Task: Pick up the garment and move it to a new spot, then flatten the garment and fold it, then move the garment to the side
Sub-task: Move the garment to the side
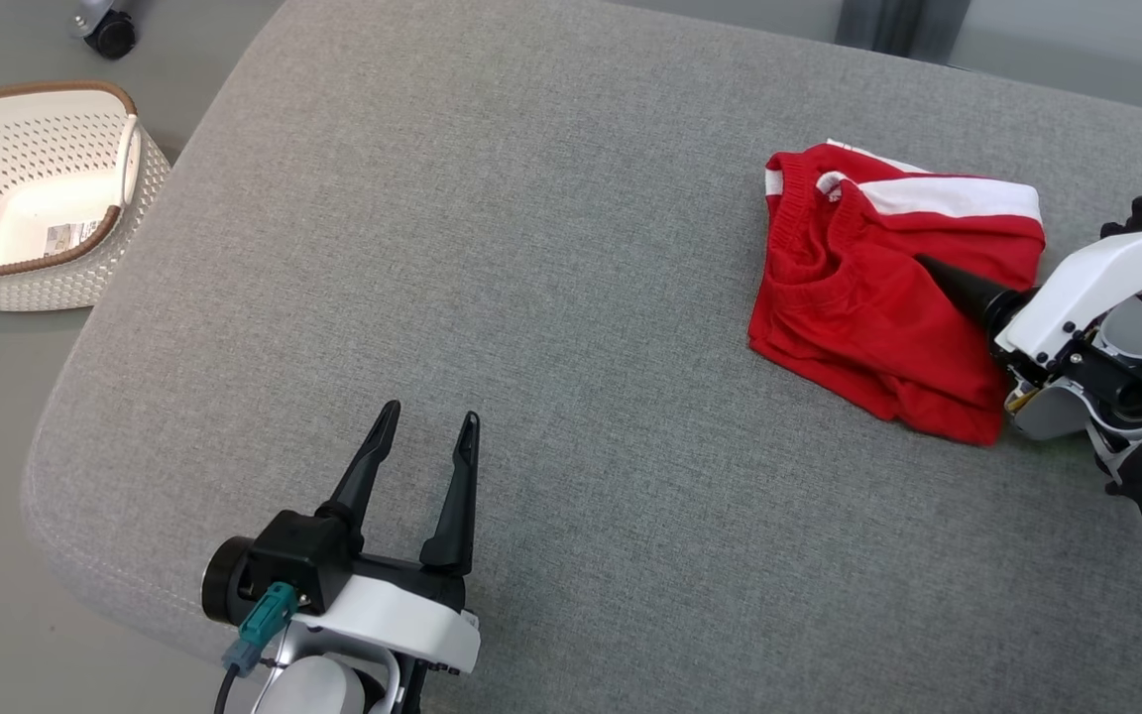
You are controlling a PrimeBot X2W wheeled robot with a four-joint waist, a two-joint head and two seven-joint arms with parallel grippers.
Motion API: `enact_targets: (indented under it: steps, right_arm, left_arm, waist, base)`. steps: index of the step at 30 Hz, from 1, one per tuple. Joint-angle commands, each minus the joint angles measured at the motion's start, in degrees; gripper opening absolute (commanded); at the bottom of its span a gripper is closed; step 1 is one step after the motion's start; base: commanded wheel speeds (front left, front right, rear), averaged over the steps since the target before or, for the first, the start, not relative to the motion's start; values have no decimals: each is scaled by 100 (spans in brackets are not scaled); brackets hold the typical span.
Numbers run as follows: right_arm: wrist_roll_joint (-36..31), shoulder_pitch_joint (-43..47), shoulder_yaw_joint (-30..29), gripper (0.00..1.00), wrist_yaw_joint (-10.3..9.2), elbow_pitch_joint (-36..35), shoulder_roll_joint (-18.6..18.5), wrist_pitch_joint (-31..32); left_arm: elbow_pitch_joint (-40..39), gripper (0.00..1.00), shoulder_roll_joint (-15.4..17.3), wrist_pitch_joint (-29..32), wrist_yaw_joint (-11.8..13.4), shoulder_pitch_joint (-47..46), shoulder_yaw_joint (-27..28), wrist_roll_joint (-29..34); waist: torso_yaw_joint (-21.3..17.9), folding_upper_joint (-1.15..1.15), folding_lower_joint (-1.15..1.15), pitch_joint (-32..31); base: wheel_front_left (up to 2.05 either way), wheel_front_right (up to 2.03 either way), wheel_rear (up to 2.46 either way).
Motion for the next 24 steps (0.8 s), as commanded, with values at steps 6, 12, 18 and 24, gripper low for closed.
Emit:
enact_targets:
  steps: [6,12,18,24]
  right_arm:
    - [-23,118,284,0,-1,-129,-13,-68]
    - [-57,107,570,0,-1,-370,-219,-62]
    - [-161,90,993,0,0,-733,-606,179]
    - [-214,72,1311,0,0,-1157,-1076,433]
  left_arm:
    - [-19,100,23,-20,53,-96,-7,-53]
    - [-1,100,23,-20,27,-116,72,-34]
    - [-22,100,24,-20,55,-144,70,-118]
    - [-19,100,25,-20,62,-155,12,-170]
  waist:
    - [-84,0,0,-11]
    - [-356,0,0,-91]
    - [-706,0,0,-226]
    - [-995,0,0,-322]
  base:
    - [0,0,0]
    - [0,0,0]
    - [0,0,0]
    - [0,0,0]
